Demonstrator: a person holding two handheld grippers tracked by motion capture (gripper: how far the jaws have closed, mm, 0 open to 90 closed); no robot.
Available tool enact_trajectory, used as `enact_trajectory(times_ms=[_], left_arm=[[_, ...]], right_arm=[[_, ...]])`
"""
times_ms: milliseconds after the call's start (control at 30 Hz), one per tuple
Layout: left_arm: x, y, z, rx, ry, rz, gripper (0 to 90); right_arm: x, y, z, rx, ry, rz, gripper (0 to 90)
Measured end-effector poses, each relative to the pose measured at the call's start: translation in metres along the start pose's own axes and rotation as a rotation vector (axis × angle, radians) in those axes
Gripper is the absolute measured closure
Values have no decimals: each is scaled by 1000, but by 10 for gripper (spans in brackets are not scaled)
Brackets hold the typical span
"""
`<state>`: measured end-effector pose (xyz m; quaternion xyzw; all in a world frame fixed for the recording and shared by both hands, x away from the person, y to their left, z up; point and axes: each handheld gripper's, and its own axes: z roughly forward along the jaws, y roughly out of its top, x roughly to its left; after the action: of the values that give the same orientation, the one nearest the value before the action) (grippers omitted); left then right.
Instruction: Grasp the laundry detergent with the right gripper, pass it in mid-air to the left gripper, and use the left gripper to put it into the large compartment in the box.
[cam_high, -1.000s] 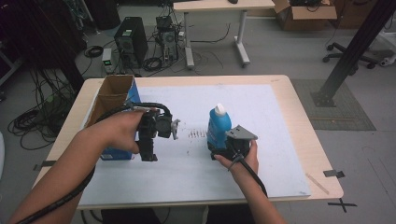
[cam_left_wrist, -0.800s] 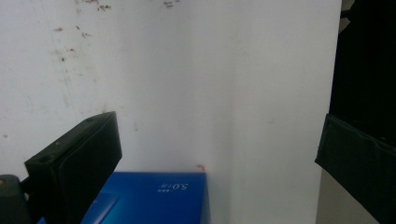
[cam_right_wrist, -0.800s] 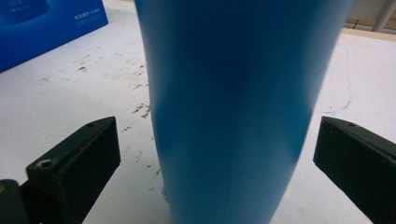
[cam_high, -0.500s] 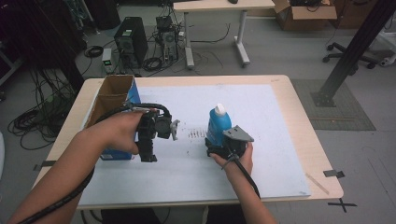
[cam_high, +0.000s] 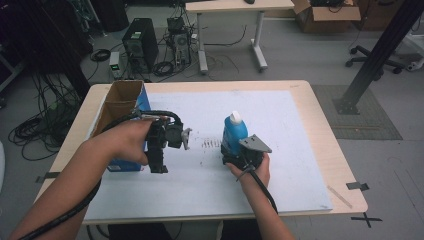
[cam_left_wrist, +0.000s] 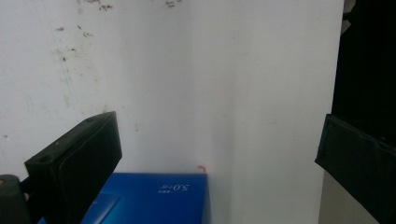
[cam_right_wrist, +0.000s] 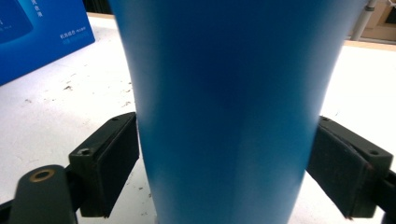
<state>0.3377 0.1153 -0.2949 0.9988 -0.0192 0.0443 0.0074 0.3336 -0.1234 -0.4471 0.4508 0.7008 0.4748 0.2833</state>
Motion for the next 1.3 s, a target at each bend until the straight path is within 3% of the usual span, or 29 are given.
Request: enact_trajectory(times_ms=[533, 1300], left_arm=[[0, -1, 2, -2, -5, -3, 4], [1, -1, 3, 1, -6, -7, 4]], right_arm=[[-2, -4, 4, 20, -11, 4, 271], [2, -7, 6, 1, -2, 0, 399]])
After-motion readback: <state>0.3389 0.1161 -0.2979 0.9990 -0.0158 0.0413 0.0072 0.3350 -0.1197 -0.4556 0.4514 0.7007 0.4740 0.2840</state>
